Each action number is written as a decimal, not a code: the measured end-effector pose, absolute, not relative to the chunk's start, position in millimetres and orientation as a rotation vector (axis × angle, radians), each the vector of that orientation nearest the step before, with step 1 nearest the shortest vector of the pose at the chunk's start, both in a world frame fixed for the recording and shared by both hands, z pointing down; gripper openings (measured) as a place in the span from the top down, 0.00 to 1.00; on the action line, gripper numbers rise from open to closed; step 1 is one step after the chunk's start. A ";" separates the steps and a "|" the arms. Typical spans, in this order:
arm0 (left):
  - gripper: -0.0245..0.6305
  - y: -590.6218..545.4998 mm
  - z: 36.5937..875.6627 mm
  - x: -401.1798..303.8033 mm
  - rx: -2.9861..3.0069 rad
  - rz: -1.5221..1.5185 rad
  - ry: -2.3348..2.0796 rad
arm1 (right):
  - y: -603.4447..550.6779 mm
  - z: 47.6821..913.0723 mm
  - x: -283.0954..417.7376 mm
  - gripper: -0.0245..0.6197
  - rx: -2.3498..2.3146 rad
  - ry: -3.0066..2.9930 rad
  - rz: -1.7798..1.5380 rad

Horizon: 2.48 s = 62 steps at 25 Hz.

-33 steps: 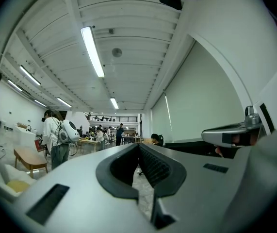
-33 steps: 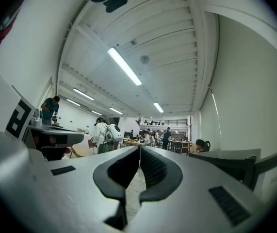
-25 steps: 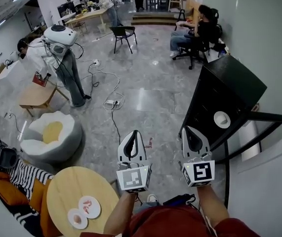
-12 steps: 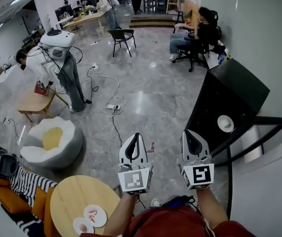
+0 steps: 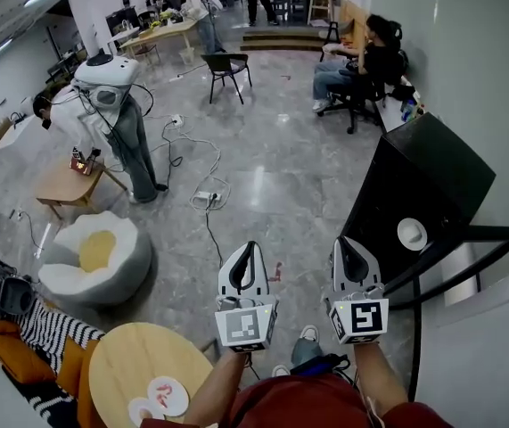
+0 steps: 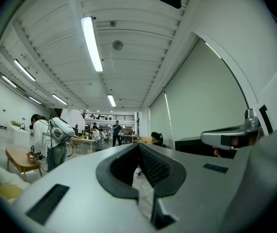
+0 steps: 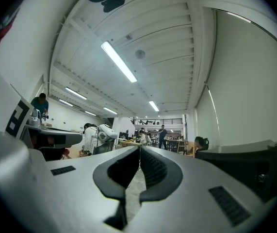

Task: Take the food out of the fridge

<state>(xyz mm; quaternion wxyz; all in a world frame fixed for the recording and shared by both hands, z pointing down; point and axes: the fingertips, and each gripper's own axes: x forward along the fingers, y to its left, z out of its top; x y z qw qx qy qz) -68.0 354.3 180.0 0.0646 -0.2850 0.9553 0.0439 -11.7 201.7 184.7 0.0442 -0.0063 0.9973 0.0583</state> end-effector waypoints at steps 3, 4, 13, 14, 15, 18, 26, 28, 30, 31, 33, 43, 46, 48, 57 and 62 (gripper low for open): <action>0.94 338.4 181.8 -77.8 -0.875 0.072 2.912 | 184.1 185.6 -24.1 0.92 -0.014 3.046 0.175; 0.94 332.9 182.4 -81.3 -0.884 0.045 2.919 | 178.6 184.4 -27.7 0.93 -0.014 3.042 0.180; 0.94 277.4 174.9 -115.3 -0.894 0.043 2.905 | 127.3 178.5 -59.9 0.92 -0.034 3.029 0.203; 0.94 269.6 175.6 -119.1 -0.901 0.034 2.909 | 120.0 178.0 -63.5 0.92 -0.039 3.027 0.199; 0.94 261.3 175.8 -122.8 -0.911 0.029 2.908 | 112.4 178.0 -67.0 0.92 -0.046 3.027 0.191; 0.94 238.5 174.3 -133.4 -0.930 0.049 2.893 | 91.8 179.2 -75.5 0.93 -0.070 3.030 0.169; 0.94 184.6 175.0 -154.6 -0.977 0.017 2.889 | 40.2 183.8 -90.2 0.92 -0.123 3.042 0.153; 0.94 175.2 175.2 -156.2 -0.991 0.015 2.889 | 32.1 183.2 -92.2 0.93 -0.132 3.042 0.156; 0.94 166.9 173.9 -158.8 -0.999 0.017 2.882 | 25.8 182.3 -95.1 0.92 -0.133 3.042 0.160; 0.94 162.9 173.3 -160.7 -0.999 0.018 2.879 | 22.7 182.2 -97.2 0.93 -0.127 3.040 0.167; 0.94 156.6 175.6 -164.4 -0.998 0.013 2.892 | 17.5 183.8 -100.7 0.92 -0.117 3.041 0.170; 0.94 156.4 182.5 -183.0 -0.982 0.042 2.896 | 16.0 193.1 -119.3 0.92 -0.120 3.064 0.152; 0.94 166.7 186.8 -196.1 -0.978 0.036 2.908 | 25.8 192.6 -133.9 0.93 -0.103 3.068 0.201; 0.94 173.2 191.8 -205.6 -0.988 0.040 2.915 | 31.5 192.6 -144.3 0.93 -0.113 3.073 0.207; 0.94 186.6 190.4 -240.6 -1.020 0.109 2.872 | 48.8 194.4 -177.5 0.93 -0.154 3.094 0.195; 0.94 183.0 190.9 -252.1 -1.044 0.076 2.879 | 45.3 193.2 -186.4 0.93 -0.174 3.093 0.194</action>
